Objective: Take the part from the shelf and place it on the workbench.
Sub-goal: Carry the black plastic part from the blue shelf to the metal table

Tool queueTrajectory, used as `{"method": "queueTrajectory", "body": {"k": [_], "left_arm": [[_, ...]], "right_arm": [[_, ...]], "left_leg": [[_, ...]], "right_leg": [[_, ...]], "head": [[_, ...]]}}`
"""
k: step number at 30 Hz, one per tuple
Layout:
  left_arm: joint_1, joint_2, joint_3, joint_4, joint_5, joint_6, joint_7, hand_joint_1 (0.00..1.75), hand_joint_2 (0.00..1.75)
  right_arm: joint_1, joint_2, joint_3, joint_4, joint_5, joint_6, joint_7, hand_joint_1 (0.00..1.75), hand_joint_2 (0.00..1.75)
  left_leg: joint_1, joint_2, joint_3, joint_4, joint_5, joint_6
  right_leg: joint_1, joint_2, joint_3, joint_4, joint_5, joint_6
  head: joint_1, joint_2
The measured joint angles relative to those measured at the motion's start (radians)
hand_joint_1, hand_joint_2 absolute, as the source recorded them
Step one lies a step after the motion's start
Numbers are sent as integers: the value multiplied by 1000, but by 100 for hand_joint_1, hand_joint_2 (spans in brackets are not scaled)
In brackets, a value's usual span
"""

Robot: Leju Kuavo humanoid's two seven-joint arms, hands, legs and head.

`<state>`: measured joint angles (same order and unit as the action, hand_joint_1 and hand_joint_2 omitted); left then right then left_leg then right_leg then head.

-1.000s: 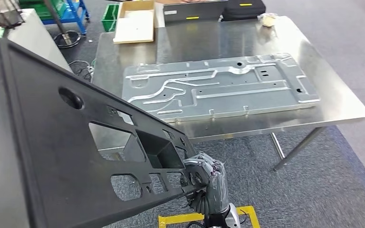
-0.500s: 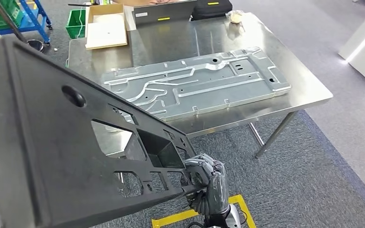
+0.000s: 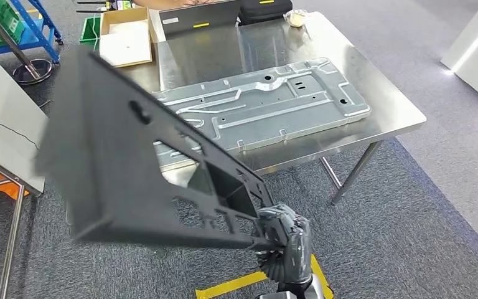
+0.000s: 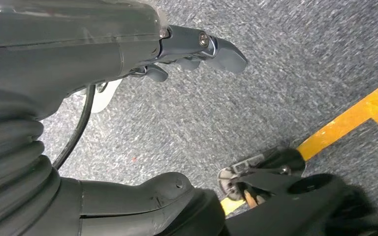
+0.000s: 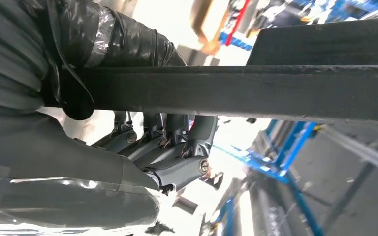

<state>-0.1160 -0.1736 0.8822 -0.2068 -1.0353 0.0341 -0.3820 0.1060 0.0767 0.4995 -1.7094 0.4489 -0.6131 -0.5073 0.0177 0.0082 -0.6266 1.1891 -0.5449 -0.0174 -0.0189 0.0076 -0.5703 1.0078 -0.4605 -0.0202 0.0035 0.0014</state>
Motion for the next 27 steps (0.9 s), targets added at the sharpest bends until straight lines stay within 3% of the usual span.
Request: {"method": "queueTrajectory", "body": {"k": [2,3,6,8,11,12,13,14,17,19,22,24,27], "left_arm": [[0,3,1,0,1,-1,-4,0,175],[0,4,1,0,2,-1,-5,0,175],[1,4,4,0,2,-2,-7,0,175],[1,4,4,0,2,-3,-9,0,175],[1,5,5,0,3,-16,-25,0,175],[2,6,5,0,4,-22,-32,0,175],[3,6,5,0,4,-26,-38,0,175],[4,6,5,0,4,-29,-42,0,175],[6,6,5,0,2,-33,-49,0,175],[7,6,5,0,1,-33,-52,0,175],[6,7,5,0,0,-32,-55,0,175],[6,8,5,0,0,-31,-56,0,175],[8,8,5,0,-2,-31,-57,0,175]], "right_arm": [[10,0,-28,-8,-6,-1,2,175,175],[13,0,-37,-11,-8,-2,2,175,175],[23,0,-57,-18,-8,-2,2,175,175],[28,0,-65,-23,-6,-4,2,175,175],[41,-1,-83,-32,-8,-9,2,175,175],[48,-2,-93,-34,-11,-9,2,175,175],[56,-3,-103,-36,-15,-10,2,175,175],[62,-4,-113,-38,-19,-9,2,175,175],[71,-5,-138,-49,-26,-9,-4,175,175],[75,-5,-148,-57,-27,-8,-10,175,175],[82,-5,-162,-65,-29,-7,-13,175,175],[83,-4,-168,-72,-30,-4,-15,175,175],[87,-2,-173,-77,-30,1,-17,175,175]], "left_leg": [[-2,-6,60,-135,60,10],[-5,-8,76,-173,70,15],[-9,-10,82,-194,74,28],[-4,-7,86,-206,83,41],[-3,-2,87,-212,88,53],[-3,-2,87,-211,88,53],[-4,-1,87,-210,87,53],[-4,-1,87,-208,85,52],[-6,-1,87,-198,76,42],[-10,-1,85,-193,69,30],[-8,0,86,-186,59,11],[-5,-1,56,-119,19,1],[-5,-2,-47,81,-61,-4]], "right_leg": [[1,4,0,5,-3,7],[2,6,-2,6,-4,11],[2,9,-5,4,-1,29],[1,6,-14,28,-21,38],[-1,2,-91,198,-110,45],[-2,2,-119,254,-129,47],[-2,2,-132,279,-128,48],[-3,1,-125,264,-108,48],[-2,-8,-34,75,-21,41],[3,-10,-7,17,-12,32],[4,-6,-4,13,-12,13],[0,-6,1,8,-13,0],[5,-6,8,9,-23,-12]], "head": [[0,0],[0,0],[0,0],[0,0],[1,0],[1,0],[1,0],[1,0],[1,0],[1,0],[1,0],[0,0],[0,0]]}}
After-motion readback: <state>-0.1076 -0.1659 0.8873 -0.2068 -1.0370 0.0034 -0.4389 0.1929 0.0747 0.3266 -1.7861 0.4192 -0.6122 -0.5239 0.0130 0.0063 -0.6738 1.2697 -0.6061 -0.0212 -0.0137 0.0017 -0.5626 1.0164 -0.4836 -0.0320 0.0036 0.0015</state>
